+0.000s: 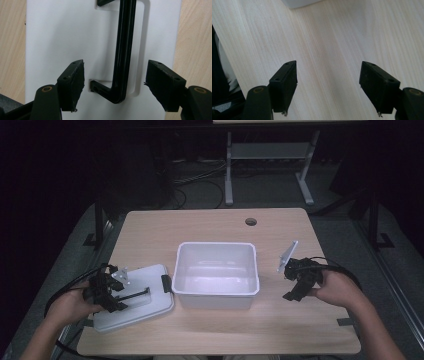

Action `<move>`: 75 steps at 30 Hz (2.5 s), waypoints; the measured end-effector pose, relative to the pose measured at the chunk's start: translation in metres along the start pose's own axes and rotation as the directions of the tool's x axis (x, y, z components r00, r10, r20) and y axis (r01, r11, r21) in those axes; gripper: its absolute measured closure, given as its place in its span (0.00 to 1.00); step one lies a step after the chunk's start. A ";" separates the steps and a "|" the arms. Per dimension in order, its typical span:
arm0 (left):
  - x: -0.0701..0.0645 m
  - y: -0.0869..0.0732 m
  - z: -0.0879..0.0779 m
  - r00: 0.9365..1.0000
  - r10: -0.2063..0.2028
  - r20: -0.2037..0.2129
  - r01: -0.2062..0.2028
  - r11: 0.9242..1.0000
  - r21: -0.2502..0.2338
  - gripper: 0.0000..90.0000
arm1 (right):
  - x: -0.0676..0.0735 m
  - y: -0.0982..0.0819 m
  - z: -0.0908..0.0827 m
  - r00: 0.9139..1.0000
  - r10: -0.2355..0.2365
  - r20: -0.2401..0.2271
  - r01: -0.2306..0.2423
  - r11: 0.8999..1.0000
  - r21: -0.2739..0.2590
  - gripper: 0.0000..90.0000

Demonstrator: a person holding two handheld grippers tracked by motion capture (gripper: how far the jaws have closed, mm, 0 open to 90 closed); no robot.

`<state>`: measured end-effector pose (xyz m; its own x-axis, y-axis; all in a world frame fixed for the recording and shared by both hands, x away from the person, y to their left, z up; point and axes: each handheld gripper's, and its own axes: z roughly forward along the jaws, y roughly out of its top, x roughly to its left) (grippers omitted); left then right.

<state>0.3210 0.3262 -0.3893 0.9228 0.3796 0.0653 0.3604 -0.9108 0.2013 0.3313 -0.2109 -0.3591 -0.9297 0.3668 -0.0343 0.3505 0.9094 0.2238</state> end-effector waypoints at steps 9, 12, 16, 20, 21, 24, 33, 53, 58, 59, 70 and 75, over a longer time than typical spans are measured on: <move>0.000 0.002 0.001 1.000 0.005 0.001 -0.005 1.000 0.003 0.34 | 0.000 -0.019 0.012 0.999 0.038 -0.015 -0.038 0.999 -0.006 0.33; 0.000 0.003 0.001 1.000 0.004 0.001 -0.004 1.000 0.001 0.34 | -0.001 -0.025 0.016 0.999 0.048 -0.019 -0.048 0.999 -0.007 0.33; 0.000 0.003 0.000 1.000 0.004 0.001 -0.004 1.000 0.003 0.34 | 0.000 -0.032 0.020 0.998 0.063 -0.022 -0.064 0.998 -0.009 0.33; 0.000 0.003 0.000 1.000 0.002 0.000 -0.002 1.000 0.002 0.34 | 0.000 -0.037 0.025 0.998 0.065 -0.026 -0.065 0.998 -0.009 0.33; 0.000 0.003 0.000 1.000 0.004 0.000 -0.004 1.000 0.003 0.34 | 0.000 -0.040 0.027 0.997 0.072 -0.029 -0.072 0.997 -0.009 0.33; 0.000 0.003 0.001 1.000 0.004 0.001 -0.004 1.000 0.003 0.34 | 0.000 -0.043 0.030 0.997 0.076 -0.032 -0.076 0.997 -0.008 0.33; 0.000 0.002 0.001 1.000 0.001 0.000 -0.001 1.000 0.003 0.34 | 0.001 -0.051 0.038 0.996 0.084 -0.035 -0.085 0.996 -0.017 0.32; 0.000 0.003 0.002 1.000 0.003 -0.003 -0.003 1.000 -0.002 0.34 | 0.009 -0.074 0.049 0.986 0.168 0.023 -0.164 0.980 -0.111 0.28; 0.000 0.002 0.002 1.000 0.000 -0.003 0.000 1.000 -0.003 0.34 | 0.012 -0.080 0.050 0.979 0.200 0.038 -0.192 0.969 -0.157 0.26; 0.000 0.002 0.002 1.000 0.000 -0.002 0.000 1.000 -0.003 0.34 | 0.013 -0.082 0.050 0.977 0.210 0.042 -0.200 0.965 -0.169 0.26; -0.001 0.003 0.004 1.000 0.007 0.001 -0.007 1.000 0.003 0.34 | 0.020 -0.091 0.056 0.954 0.287 0.082 -0.259 0.932 -0.253 0.25; -0.001 0.003 0.004 1.000 0.004 0.001 -0.004 1.000 0.003 0.34 | 0.022 -0.093 0.058 0.946 0.313 0.088 -0.276 0.917 -0.289 0.25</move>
<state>0.3219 0.3226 -0.3928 0.9245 0.3757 0.0649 0.3570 -0.9129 0.1980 0.2844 -0.2763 -0.4371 -0.7596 0.6486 -0.0480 0.5456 0.6757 0.4958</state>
